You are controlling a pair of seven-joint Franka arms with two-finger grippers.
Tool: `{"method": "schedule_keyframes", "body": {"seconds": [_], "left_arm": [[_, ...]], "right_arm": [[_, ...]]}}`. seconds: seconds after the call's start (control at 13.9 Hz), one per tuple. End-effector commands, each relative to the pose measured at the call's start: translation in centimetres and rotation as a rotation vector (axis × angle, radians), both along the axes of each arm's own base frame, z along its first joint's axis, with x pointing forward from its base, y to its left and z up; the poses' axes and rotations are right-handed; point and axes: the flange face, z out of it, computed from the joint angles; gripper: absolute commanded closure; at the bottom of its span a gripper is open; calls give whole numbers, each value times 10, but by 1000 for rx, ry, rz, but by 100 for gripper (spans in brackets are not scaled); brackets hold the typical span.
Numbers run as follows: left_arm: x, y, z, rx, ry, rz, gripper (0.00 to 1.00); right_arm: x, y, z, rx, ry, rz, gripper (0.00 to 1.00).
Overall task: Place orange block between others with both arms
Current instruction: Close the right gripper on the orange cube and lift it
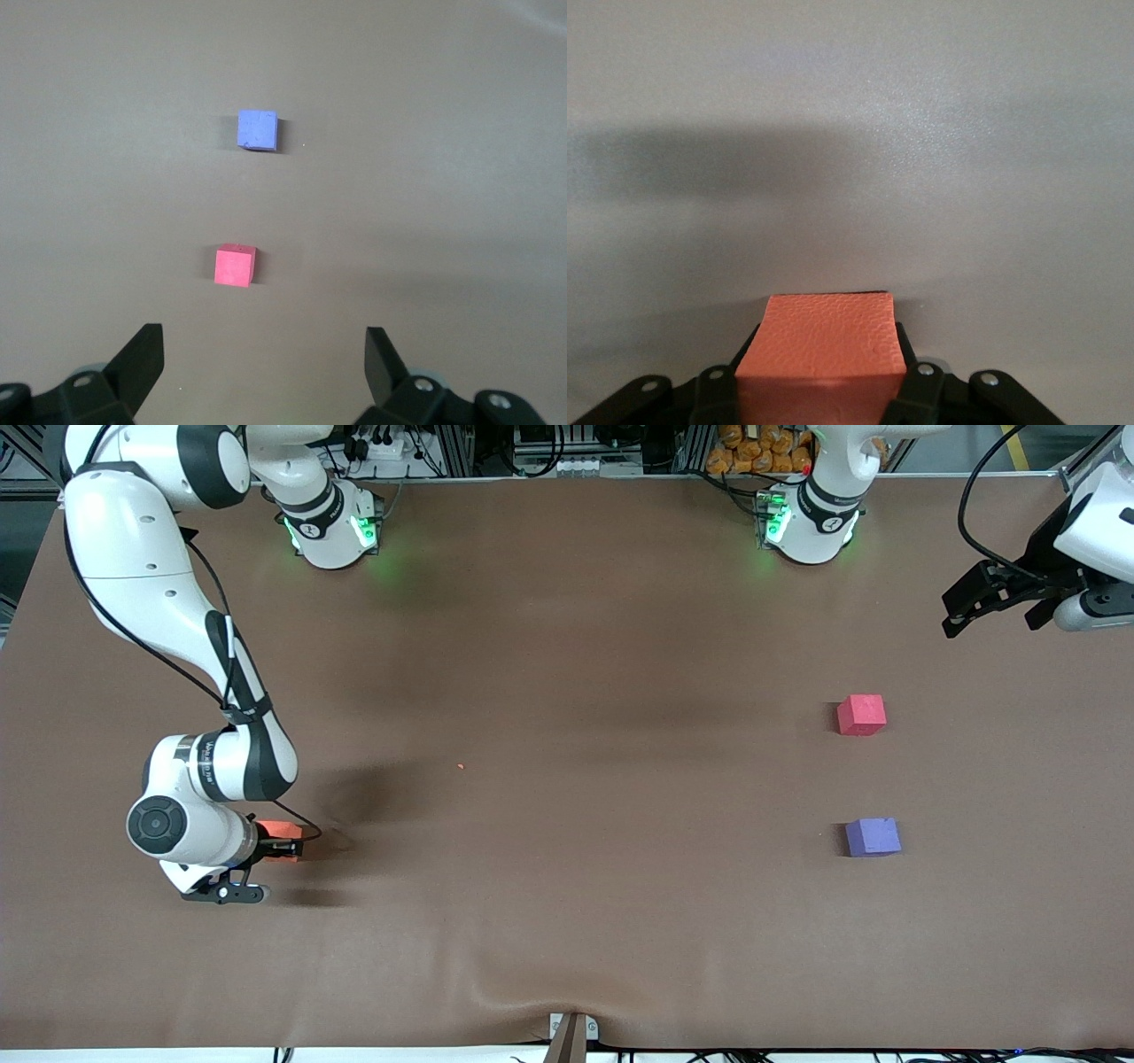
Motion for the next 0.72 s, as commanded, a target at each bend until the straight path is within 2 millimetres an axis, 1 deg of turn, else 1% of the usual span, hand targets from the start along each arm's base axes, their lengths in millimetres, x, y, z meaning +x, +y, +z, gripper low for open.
{"method": "schedule_keyframes", "body": {"seconds": [0.0,0.07,0.22,0.29,0.36,0.43,0.5,0.65], "left_arm": [[2,-2,2,-16,-8,-7,0],[1,-2,2,-17,-8,-7,0],[1,-2,1,-17,-6,-7,0],[1,-2,1,-17,-6,-7,0],[1,-2,1,-17,-6,-7,0],[1,-3,1,-15,-6,-8,0],[1,-3,1,-17,-6,-8,0],[1,-3,1,-17,-6,-8,0]], "right_arm": [[0,18,-3,1,0,-19,98],[1,32,1,9,-3,-3,100],[-3,71,8,55,25,-22,100],[-9,109,16,77,48,-32,100],[-17,157,26,73,73,-30,100],[-25,199,38,58,94,-45,100],[-35,237,47,40,114,-64,100],[-63,308,60,32,133,-80,100]]}}
